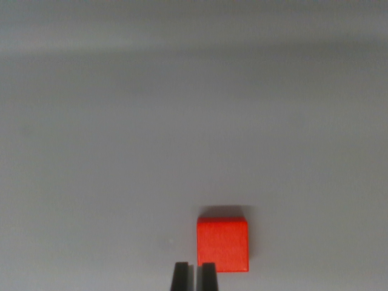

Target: Reach red block

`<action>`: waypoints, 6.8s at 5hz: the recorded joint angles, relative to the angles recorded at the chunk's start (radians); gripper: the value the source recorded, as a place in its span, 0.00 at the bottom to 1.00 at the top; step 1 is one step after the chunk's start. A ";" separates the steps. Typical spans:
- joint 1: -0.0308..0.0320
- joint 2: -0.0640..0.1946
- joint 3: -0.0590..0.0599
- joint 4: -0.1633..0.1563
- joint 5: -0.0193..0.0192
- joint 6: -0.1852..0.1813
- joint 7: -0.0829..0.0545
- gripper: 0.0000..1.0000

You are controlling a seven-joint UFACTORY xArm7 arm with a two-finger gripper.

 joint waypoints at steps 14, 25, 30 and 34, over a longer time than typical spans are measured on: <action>-0.0148 0.094 -0.006 -0.216 0.0091 -0.314 -0.006 0.00; -0.0219 0.139 -0.009 -0.320 0.0134 -0.466 -0.009 0.00; -0.0235 0.150 -0.009 -0.344 0.0144 -0.500 -0.010 0.00; -0.0236 0.150 -0.009 -0.344 0.0144 -0.500 -0.010 0.00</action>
